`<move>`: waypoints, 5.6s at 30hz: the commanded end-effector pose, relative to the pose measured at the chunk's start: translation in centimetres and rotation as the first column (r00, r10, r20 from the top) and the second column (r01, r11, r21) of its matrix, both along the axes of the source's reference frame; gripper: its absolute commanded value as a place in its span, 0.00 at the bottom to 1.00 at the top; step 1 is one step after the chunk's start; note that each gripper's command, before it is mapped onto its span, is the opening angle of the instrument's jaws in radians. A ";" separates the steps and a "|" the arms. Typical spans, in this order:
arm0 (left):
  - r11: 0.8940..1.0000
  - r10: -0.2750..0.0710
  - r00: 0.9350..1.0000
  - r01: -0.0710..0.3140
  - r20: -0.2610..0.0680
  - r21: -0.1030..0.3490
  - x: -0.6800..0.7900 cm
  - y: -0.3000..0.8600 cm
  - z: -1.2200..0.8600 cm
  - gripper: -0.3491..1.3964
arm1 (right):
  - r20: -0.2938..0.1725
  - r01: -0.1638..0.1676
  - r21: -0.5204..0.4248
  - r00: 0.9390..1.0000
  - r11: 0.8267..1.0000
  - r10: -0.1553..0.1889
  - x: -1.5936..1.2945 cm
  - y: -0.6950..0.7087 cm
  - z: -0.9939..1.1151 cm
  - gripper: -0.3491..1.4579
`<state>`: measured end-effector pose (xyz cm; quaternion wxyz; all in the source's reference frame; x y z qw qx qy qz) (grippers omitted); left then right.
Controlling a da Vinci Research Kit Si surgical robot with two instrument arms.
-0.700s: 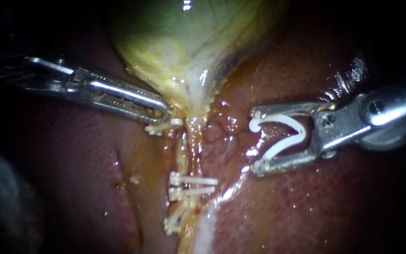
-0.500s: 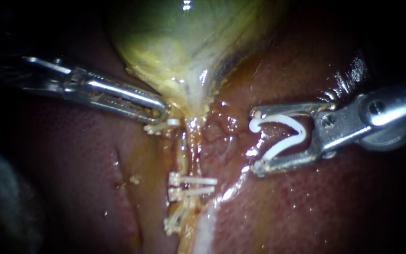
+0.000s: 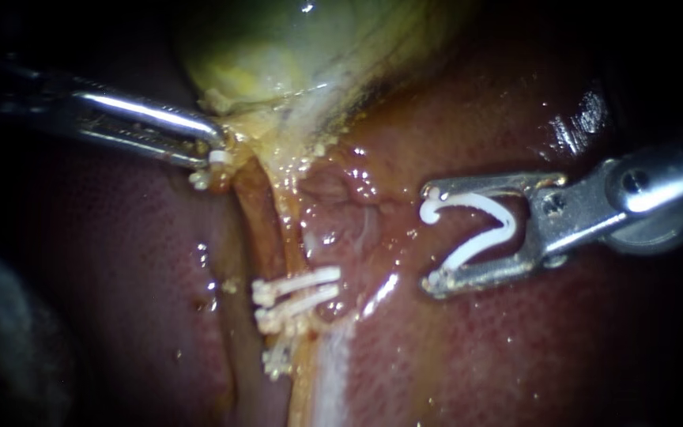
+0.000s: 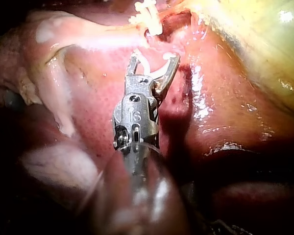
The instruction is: Clipping third clip right tube
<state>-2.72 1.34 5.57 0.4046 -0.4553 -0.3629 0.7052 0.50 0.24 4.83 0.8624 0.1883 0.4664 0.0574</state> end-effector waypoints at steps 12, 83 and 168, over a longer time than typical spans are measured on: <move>1.000 -0.004 1.000 0.004 -0.003 0.000 -0.01 -0.04 -0.06 0.00 | 0.003 -0.063 0.081 0.998 0.995 0.063 0.27 0.04 -0.04 0.47; 1.000 -0.003 1.000 0.003 -0.002 0.000 0.01 -0.02 -0.05 0.00 | -0.153 -0.139 0.644 0.940 0.753 0.304 1.73 0.19 0.80 0.45; 1.000 -0.004 1.000 0.004 0.000 -0.002 0.08 0.02 0.06 0.00 | -0.124 -0.132 0.804 0.916 0.580 0.381 1.39 0.47 0.53 0.00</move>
